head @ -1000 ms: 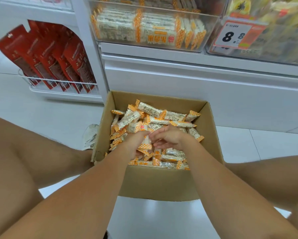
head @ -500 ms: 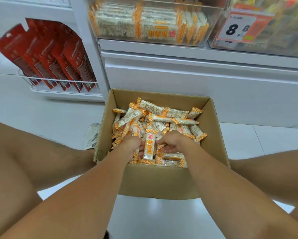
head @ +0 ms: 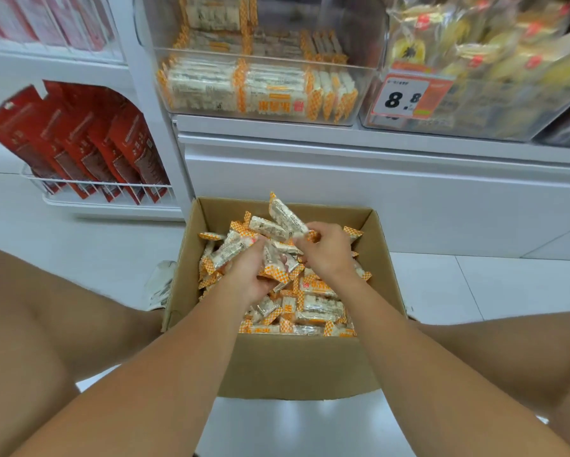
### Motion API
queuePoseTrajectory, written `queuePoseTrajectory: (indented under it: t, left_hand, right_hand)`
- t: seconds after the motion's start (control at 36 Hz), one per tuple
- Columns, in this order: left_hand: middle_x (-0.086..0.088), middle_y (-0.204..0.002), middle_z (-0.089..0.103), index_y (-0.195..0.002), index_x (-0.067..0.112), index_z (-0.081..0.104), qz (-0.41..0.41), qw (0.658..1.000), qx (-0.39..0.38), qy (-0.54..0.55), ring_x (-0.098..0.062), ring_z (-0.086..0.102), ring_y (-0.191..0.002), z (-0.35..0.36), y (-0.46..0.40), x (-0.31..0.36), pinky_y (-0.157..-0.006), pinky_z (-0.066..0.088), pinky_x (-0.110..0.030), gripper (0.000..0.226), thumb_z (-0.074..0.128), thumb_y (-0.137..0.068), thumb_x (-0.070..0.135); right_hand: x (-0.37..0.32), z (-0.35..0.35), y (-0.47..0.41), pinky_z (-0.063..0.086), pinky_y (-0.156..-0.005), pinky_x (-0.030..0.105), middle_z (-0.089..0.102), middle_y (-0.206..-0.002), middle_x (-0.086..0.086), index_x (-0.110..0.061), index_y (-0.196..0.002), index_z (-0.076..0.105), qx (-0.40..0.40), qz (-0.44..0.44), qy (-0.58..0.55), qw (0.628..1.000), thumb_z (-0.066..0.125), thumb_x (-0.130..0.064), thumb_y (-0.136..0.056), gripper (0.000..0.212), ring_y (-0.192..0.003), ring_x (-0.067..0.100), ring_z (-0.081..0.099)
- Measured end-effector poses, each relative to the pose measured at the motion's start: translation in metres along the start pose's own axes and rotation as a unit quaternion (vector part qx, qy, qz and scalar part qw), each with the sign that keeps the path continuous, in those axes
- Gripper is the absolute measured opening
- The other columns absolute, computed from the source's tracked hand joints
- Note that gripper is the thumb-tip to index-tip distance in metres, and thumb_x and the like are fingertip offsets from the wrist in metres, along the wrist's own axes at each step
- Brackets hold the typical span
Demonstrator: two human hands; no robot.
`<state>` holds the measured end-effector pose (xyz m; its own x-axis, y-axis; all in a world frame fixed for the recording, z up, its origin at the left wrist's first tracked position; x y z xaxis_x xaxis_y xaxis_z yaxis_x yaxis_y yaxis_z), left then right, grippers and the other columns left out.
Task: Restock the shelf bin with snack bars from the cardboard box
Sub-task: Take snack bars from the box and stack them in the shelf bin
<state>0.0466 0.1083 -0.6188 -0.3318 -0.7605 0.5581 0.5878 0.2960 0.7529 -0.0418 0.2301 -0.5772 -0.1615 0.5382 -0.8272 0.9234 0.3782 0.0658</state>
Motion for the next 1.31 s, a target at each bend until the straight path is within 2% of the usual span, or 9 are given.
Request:
queuePoseTrajectory:
  t: [0.19, 0.42, 0.58, 0.78, 0.86, 0.97, 1.11, 1.17, 1.31]
  left_hand:
    - [-0.010, -0.106, 0.073, -0.117, 0.014, 0.067, 0.079, 0.988, -0.131, 0.022, -0.024, 0.070, -0.093, 0.037, 0.040, 0.066, -0.084, 0.055, -0.038, 0.052, 0.053, -0.094, 0.059]
    - [-0.016, -0.096, 0.071, -0.132, 0.005, 0.057, 0.128, 0.959, -0.152, -0.202, -0.027, 0.070, -0.073, 0.027, 0.094, 0.140, -0.066, 0.057, -0.037, 0.084, 0.094, -0.058, 0.016]
    - [-0.015, -0.096, 0.066, -0.132, 0.014, 0.056, 0.128, 0.854, -0.256, -0.435, -0.032, 0.060, -0.090, 0.059, 0.149, 0.186, -0.084, 0.042, -0.046, 0.083, 0.088, -0.056, 0.012]
    - [-0.018, -0.100, 0.070, -0.125, 0.015, 0.049, 0.166, 0.897, -0.205, -0.356, -0.025, 0.070, -0.070, 0.083, 0.156, 0.230, -0.063, 0.055, -0.034, 0.086, 0.080, -0.047, -0.002]
    - [-0.019, -0.100, 0.071, -0.097, 0.008, 0.076, 0.162, 0.899, -0.245, -0.325, -0.032, 0.066, -0.094, 0.096, 0.159, 0.255, -0.099, 0.047, -0.050, 0.047, 0.080, -0.053, -0.005]
    - [-0.024, -0.132, 0.061, -0.133, -0.001, 0.053, 0.180, 0.930, -0.241, -0.212, -0.036, 0.068, -0.103, 0.104, 0.153, 0.299, -0.091, 0.056, -0.048, 0.067, 0.076, -0.077, 0.029]
    - [-0.013, -0.096, 0.076, -0.106, 0.007, 0.067, 0.316, 0.934, -0.111, -0.127, -0.030, 0.070, -0.092, 0.090, 0.131, 0.337, -0.088, 0.058, -0.041, 0.042, 0.049, -0.099, 0.044]
    - [-0.006, -0.086, 0.076, -0.086, 0.018, 0.065, 0.406, 0.889, 0.020, -0.211, -0.032, 0.070, -0.091, 0.077, 0.118, 0.344, -0.080, 0.058, -0.037, 0.025, 0.054, -0.093, 0.038]
    - [-0.009, -0.106, 0.067, -0.102, 0.019, 0.061, 0.490, 0.550, 0.216, -0.641, -0.035, 0.062, -0.101, 0.052, 0.095, 0.332, -0.081, 0.048, -0.038, 0.015, 0.050, -0.092, 0.021]
  right_hand:
    - [-0.076, -0.015, 0.022, 0.052, -0.070, 0.039, 0.068, -0.093, 0.002, -0.023, -0.091, 0.062, -0.001, -0.206, 0.268, 0.941, 0.063, -0.025, -0.087, 0.005, -0.088, 0.032, 0.065]
    - [-0.147, -0.080, 0.003, 0.056, -0.077, 0.029, 0.068, -0.110, -0.001, -0.030, -0.111, 0.070, -0.103, -0.188, -0.053, 0.975, 0.074, -0.001, -0.079, 0.043, -0.090, 0.014, 0.067]
    - [-0.199, -0.107, -0.034, 0.057, -0.090, 0.033, 0.021, -0.162, -0.012, -0.045, -0.156, 0.017, -0.308, -0.178, -0.040, 0.934, 0.071, 0.011, -0.080, 0.108, -0.142, 0.010, 0.034]
    - [-0.232, -0.115, -0.070, 0.046, -0.087, 0.015, 0.045, -0.141, -0.015, -0.038, -0.151, 0.037, -0.364, -0.195, -0.007, 0.911, 0.080, -0.002, -0.078, 0.092, -0.125, 0.005, 0.050]
    - [-0.244, -0.126, -0.084, 0.051, -0.085, 0.021, 0.063, -0.122, -0.020, -0.034, -0.127, 0.065, -0.331, -0.225, -0.037, 0.916, 0.090, -0.014, -0.064, 0.070, -0.118, 0.001, 0.057]
    - [-0.253, -0.125, -0.114, 0.061, -0.085, 0.036, 0.072, -0.096, 0.004, -0.015, -0.108, 0.070, -0.320, -0.193, -0.184, 0.909, 0.080, 0.000, -0.060, 0.051, -0.092, 0.022, 0.070]
    - [-0.261, -0.100, -0.173, 0.059, -0.078, 0.029, 0.073, -0.104, 0.009, -0.015, -0.106, 0.070, -0.262, -0.146, -0.267, 0.916, 0.083, -0.002, -0.062, 0.048, -0.092, 0.022, 0.072]
    - [-0.264, -0.085, -0.204, 0.060, -0.085, 0.032, 0.073, -0.113, 0.011, -0.015, -0.108, 0.070, -0.216, -0.129, -0.254, 0.934, 0.083, 0.000, -0.069, 0.044, -0.099, 0.023, 0.073]
    - [-0.282, -0.030, -0.263, 0.059, -0.091, 0.041, 0.069, -0.108, -0.005, -0.020, -0.115, 0.068, -0.134, -0.153, -0.121, 0.972, 0.095, -0.014, -0.064, 0.059, -0.104, 0.019, 0.068]
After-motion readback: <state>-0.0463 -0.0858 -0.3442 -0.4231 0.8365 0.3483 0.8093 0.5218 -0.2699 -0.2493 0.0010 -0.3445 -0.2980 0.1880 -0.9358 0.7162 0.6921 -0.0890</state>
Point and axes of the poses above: each hand's wrist, its own y-axis away from the middle knuckle, its own z-axis out of the palm, x = y × z, the point moved 3 cm from there along -y, towards the middle knuckle
